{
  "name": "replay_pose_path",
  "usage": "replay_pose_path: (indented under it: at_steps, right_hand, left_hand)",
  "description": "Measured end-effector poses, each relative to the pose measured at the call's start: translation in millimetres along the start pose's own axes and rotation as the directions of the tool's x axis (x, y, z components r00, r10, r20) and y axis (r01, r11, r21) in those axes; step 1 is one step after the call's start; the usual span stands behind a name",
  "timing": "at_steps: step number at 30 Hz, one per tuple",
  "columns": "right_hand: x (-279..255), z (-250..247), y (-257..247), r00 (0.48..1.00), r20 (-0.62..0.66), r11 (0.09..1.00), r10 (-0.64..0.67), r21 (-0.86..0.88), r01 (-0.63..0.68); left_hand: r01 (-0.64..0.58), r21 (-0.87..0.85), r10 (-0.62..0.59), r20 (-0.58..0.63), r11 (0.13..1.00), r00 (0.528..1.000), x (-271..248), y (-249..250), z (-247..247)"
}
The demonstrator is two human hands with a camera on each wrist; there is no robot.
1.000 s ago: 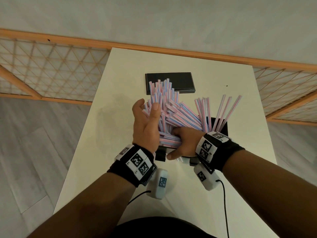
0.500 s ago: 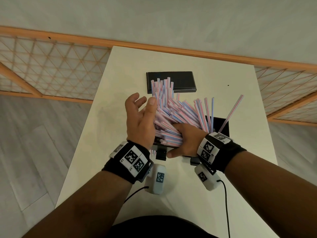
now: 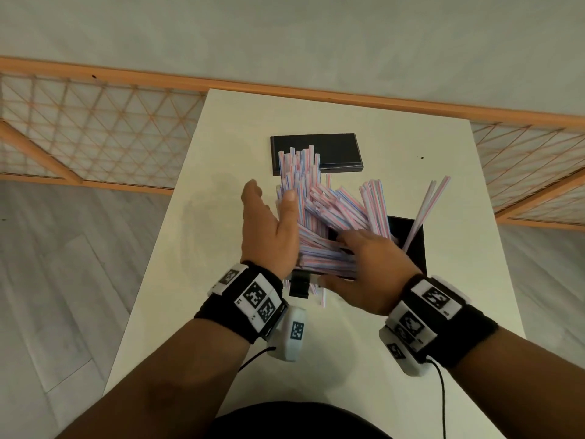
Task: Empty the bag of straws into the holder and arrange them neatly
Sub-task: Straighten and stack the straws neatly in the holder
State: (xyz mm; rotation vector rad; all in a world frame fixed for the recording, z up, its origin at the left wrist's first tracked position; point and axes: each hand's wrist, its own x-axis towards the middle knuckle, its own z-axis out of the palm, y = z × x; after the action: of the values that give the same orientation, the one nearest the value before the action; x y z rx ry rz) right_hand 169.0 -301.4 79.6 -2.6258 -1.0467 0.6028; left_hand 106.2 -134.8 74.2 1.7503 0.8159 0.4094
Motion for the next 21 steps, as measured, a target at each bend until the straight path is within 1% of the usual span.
replay_pose_path:
  at_steps: [1, 2, 5, 6, 8, 10, 13, 15, 17, 18, 21]
  right_hand:
    - [-6, -2, 3, 0.999, -0.041, 1.0, -0.007, 0.006, 0.008]
    - [-11, -3, 7, 0.999, -0.049, 1.0, -0.003, 0.013, 0.003]
    - [-14, 4, 16, 0.996, 0.071, 0.998, 0.06, -0.018, -0.059]
    - [-14, 8, 17, 0.994, 0.089, 0.997, 0.066, -0.036, -0.063]
    - [-10, 12, 17, 0.994, 0.101, 0.999, 0.033, -0.032, -0.03]
    - [-6, 12, 17, 0.989, 0.146, 1.0, 0.031, -0.004, -0.031]
    - [3, 8, 15, 0.973, 0.211, 0.994, 0.091, -0.073, -0.078]
    - [8, 6, 12, 0.971, 0.234, 0.998, 0.056, -0.046, -0.047]
    - [13, 3, 10, 0.974, 0.225, 0.999, 0.016, 0.035, -0.024]
    - [15, 4, 10, 0.976, 0.218, 0.999, 0.01, 0.038, -0.019]
    - [18, 10, 9, 0.967, 0.251, 0.996, 0.045, -0.082, -0.025]
  left_hand:
    - [0.028, -0.028, -0.029, -0.024, 0.999, 0.999, 0, -2, -1]
    - [0.052, -0.054, -0.055, -0.04, 0.997, 0.998, 1, -4, -2]
    - [0.086, -0.137, -0.093, -0.044, 0.987, 0.995, 3, -3, 0]
    - [0.083, -0.159, -0.089, -0.032, 0.984, 0.996, 3, -3, 1]
    - [0.075, -0.19, -0.081, -0.026, 0.979, 0.996, 1, -3, 4]
    - [0.067, -0.194, -0.075, -0.034, 0.979, 0.997, 0, -7, 5]
    - [0.046, -0.173, -0.054, -0.039, 0.984, 0.998, -1, -11, 5]
    - [0.032, -0.161, -0.038, -0.037, 0.987, 0.999, -2, -13, 6]
    - [0.028, -0.163, -0.034, -0.037, 0.986, 0.999, -3, -12, 5]
    - [0.023, -0.164, -0.03, -0.041, 0.986, 0.999, -3, -13, 5]
    - [0.025, -0.171, -0.033, -0.047, 0.985, 0.998, -5, -12, 6]
